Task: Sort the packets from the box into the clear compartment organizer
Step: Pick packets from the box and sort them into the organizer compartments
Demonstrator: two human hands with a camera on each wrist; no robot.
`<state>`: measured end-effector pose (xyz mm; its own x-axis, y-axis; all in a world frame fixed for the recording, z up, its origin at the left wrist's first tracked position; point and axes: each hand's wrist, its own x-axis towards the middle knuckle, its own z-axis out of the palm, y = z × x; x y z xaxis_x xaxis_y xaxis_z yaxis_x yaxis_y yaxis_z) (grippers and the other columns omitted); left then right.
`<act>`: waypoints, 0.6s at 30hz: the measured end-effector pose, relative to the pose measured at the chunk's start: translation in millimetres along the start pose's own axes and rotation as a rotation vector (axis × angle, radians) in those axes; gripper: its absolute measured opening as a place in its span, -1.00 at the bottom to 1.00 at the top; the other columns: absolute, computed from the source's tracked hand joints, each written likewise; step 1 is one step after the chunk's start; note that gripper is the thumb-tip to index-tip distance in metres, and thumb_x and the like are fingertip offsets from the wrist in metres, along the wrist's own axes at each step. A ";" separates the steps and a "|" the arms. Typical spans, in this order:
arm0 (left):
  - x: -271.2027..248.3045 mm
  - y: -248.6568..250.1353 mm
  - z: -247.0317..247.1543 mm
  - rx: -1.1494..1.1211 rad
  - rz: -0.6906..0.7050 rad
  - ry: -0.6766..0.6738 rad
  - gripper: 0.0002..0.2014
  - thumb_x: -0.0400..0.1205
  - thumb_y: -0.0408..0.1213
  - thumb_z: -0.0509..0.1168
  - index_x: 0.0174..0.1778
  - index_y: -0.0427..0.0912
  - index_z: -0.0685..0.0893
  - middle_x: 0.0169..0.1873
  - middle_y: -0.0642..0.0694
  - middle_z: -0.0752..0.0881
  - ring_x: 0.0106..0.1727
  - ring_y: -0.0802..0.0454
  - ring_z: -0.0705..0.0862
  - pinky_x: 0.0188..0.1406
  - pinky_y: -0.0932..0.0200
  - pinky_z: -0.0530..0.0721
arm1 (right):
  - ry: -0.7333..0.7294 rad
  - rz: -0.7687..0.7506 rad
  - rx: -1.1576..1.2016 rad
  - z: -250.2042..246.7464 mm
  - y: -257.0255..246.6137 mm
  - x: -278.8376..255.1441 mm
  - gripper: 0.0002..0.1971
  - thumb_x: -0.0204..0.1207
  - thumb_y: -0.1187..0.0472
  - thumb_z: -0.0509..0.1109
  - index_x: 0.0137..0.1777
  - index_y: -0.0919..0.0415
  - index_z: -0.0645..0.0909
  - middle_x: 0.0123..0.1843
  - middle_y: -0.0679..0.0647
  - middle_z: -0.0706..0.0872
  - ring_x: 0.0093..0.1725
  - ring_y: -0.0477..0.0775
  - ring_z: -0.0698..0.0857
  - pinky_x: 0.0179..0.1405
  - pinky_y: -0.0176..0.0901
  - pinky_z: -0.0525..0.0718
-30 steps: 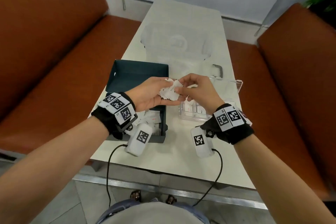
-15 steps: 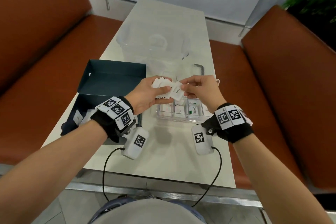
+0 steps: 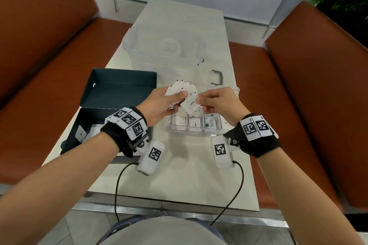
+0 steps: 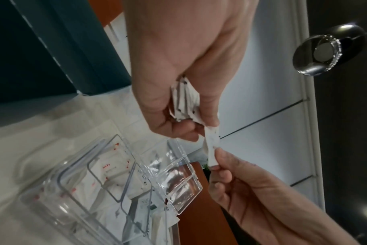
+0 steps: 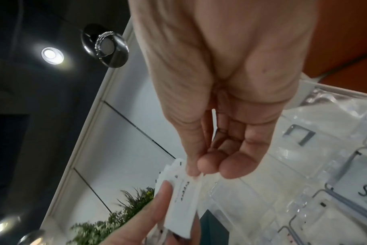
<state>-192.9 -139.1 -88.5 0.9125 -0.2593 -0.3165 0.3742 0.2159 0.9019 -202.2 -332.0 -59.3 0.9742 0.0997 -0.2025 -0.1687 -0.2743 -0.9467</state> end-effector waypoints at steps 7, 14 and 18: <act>4.4 11.5 -2.0 0.191 0.062 -0.014 -0.74 0.52 -0.48 0.49 0.12 -0.28 0.71 -0.13 -0.22 0.79 -0.30 0.01 0.77 -0.24 0.17 0.79 | 0.090 -0.202 -0.386 -8.9 -15.4 9.3 -0.81 0.41 0.29 0.58 0.02 0.24 0.76 -0.42 0.07 0.75 -0.45 -0.13 0.70 -0.27 -0.31 0.76; 7.6 14.0 -3.3 0.250 0.050 -0.116 -0.79 0.52 -0.40 0.50 0.04 -0.17 0.72 -0.22 -0.10 0.85 -0.26 0.03 0.83 -0.29 0.24 0.77 | 0.014 -0.242 -0.678 -2.5 -23.8 16.2 -0.77 0.39 0.25 0.59 0.05 0.17 0.75 -0.40 0.07 0.76 -0.53 -0.24 0.60 -0.33 -0.68 0.48; 9.0 14.0 -2.4 0.242 0.049 -0.132 -0.78 0.51 -0.40 0.51 0.05 -0.20 0.72 -0.23 -0.10 0.85 -0.25 0.02 0.83 -0.28 0.23 0.77 | 0.011 -0.248 -0.724 -1.0 -25.7 18.7 -0.77 0.38 0.21 0.59 0.03 0.17 0.75 -0.43 0.07 0.75 -0.50 -0.22 0.63 -0.34 -0.67 0.49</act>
<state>-179.0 -136.1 -79.4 0.8930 -0.3778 -0.2445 0.2657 0.0042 0.9641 -179.4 -324.0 -38.5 0.9729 0.2313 0.0003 0.1913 -0.8042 -0.5627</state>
